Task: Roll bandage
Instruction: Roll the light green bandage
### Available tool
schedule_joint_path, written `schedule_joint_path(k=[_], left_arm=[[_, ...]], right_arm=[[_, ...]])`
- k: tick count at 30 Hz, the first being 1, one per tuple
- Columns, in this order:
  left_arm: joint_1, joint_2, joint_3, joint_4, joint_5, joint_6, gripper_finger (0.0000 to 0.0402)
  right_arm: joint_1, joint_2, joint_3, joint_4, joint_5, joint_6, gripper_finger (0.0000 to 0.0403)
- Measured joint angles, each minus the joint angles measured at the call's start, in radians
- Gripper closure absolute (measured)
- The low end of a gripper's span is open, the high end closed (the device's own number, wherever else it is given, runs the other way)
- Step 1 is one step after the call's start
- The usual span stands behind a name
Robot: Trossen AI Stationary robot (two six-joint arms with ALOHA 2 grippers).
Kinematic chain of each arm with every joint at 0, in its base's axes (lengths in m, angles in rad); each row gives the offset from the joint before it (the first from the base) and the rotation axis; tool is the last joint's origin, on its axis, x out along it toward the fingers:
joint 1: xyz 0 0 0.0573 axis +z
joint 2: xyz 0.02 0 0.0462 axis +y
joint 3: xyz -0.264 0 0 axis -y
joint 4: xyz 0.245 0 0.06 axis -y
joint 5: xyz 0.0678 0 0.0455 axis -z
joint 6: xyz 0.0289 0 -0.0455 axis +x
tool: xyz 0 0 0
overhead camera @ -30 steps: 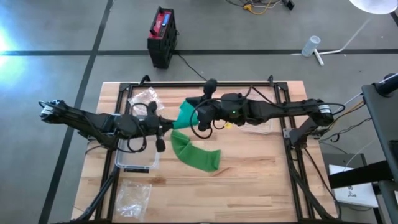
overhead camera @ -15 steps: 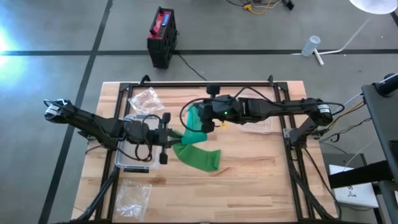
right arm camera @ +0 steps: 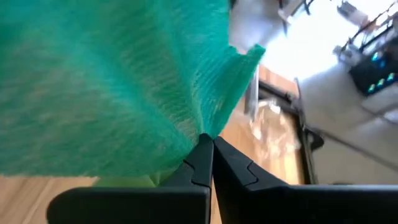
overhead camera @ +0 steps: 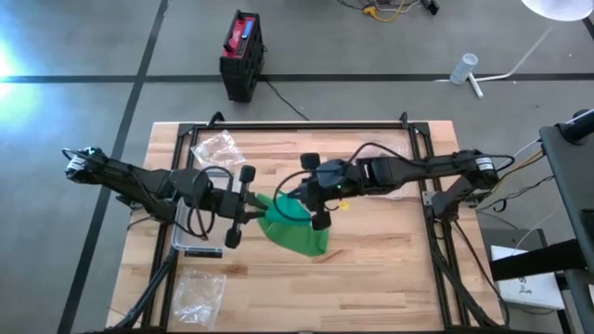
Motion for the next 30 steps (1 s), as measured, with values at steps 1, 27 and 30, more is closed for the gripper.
schedule_joint_path(k=[1, 27, 30], left_arm=[[0.002, 0.000, 0.002, 0.010, 0.000, 0.000, 0.0400], [0.009, -0.008, 0.098, 0.077, -0.050, -0.198, 0.0400], [0.009, -0.008, 0.098, 0.077, -0.032, -0.201, 0.0400]], right_arm=[[0.008, 0.000, 0.002, 0.005, 0.000, -0.011, 0.0403], [0.038, -0.021, 0.147, 0.037, 0.062, -0.301, 0.0207], [0.035, -0.024, 0.147, 0.043, 0.103, -0.328, 0.0208]])
